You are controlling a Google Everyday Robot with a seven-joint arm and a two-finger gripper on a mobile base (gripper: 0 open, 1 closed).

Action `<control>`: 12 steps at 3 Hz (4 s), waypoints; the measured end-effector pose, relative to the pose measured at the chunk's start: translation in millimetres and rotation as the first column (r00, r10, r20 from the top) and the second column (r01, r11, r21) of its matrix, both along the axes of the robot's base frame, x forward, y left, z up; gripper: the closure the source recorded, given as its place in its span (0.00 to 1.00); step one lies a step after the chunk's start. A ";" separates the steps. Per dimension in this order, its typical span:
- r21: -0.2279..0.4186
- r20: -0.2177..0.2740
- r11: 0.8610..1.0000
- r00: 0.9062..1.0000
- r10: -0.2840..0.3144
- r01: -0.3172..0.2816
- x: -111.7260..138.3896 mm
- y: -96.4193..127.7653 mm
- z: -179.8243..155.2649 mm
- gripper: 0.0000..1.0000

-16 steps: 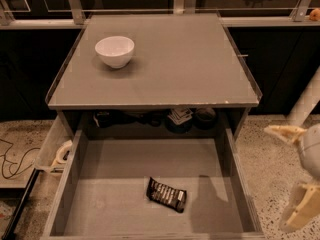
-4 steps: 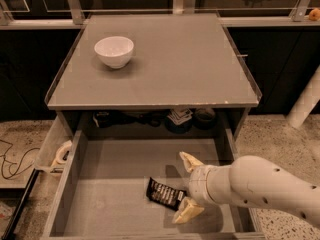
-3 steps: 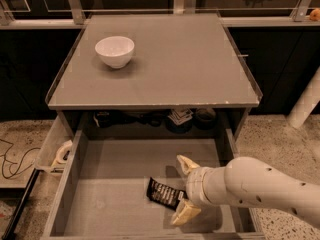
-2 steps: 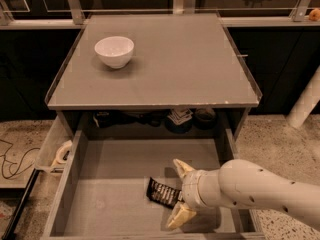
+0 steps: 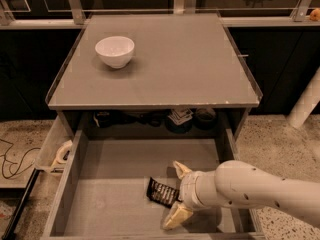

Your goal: Pick rxbar chocolate from top drawer and place on counter

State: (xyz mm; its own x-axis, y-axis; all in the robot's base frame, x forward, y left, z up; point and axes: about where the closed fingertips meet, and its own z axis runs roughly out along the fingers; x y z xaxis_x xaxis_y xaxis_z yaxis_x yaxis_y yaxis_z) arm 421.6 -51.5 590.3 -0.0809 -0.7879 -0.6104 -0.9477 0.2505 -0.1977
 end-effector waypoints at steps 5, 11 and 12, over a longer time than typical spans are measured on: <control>0.010 -0.048 1.000 0.998 -0.029 0.030 10.4 -9.4 -17.8 0.66; 0.025 0.016 1.000 1.000 -0.002 0.002 7.2 -17.1 40.3 1.00; 0.028 0.054 1.000 0.999 -0.005 0.003 9.1 -26.0 60.5 1.00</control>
Offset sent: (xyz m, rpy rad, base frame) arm 0.0193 -0.0234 -0.0277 0.0175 0.0814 -0.0573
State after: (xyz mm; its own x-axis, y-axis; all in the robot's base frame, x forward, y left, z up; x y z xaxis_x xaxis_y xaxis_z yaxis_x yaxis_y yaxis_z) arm 430.7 -77.5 650.9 -0.0501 -0.7705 -0.6355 -0.9347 0.2604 -0.2420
